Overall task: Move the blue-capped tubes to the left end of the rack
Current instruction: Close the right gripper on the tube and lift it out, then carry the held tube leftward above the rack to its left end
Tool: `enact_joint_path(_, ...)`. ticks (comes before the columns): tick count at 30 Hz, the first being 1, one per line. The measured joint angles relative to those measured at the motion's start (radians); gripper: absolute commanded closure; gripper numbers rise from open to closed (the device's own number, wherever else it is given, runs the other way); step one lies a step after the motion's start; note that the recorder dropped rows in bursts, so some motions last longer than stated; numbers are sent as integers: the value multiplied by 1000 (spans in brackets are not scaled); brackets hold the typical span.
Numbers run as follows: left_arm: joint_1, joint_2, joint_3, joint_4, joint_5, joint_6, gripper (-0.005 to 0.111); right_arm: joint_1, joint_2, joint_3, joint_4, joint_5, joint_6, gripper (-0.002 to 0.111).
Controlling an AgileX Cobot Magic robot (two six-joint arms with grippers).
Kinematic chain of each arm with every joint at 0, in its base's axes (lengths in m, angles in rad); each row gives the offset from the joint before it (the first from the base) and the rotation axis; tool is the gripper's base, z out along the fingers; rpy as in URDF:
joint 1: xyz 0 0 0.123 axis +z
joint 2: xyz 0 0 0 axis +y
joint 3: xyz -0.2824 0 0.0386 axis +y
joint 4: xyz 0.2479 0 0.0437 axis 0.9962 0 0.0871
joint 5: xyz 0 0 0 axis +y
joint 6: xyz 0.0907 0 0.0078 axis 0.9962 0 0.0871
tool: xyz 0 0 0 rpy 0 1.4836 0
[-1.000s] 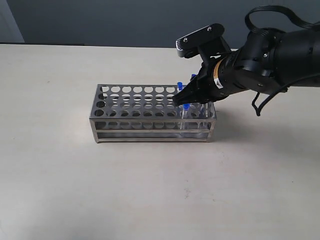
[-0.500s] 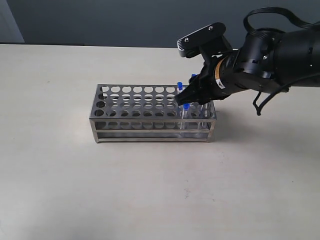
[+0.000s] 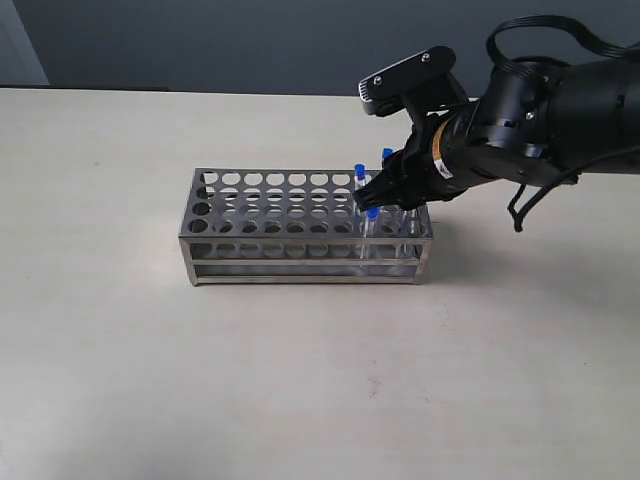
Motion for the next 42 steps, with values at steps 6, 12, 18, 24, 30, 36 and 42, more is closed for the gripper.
enact_joint_path(6,0,0,0,0,0,0,106,0,49,-2,0,-11,2,64)
enact_joint_path(12,0,0,0,0,0,0,106,0,75,-2,-45,-63,4,108)
enact_joint_path(18,0,0,0,0,0,0,106,0,75,-2,-59,-59,10,108)
enact_joint_path(24,0,0,0,0,0,0,106,6,65,-6,-81,-24,16,108)
enact_joint_path(30,0,0,0,0,0,0,106,7,-3,-8,-81,-20,21,108)
enact_joint_path(36,0,0,0,0,0,0,106,8,-48,-10,-84,4,23,108)
enact_joint_path(42,0,0,0,0,0,0,106,8,-75,-10,-84,8,25,108)
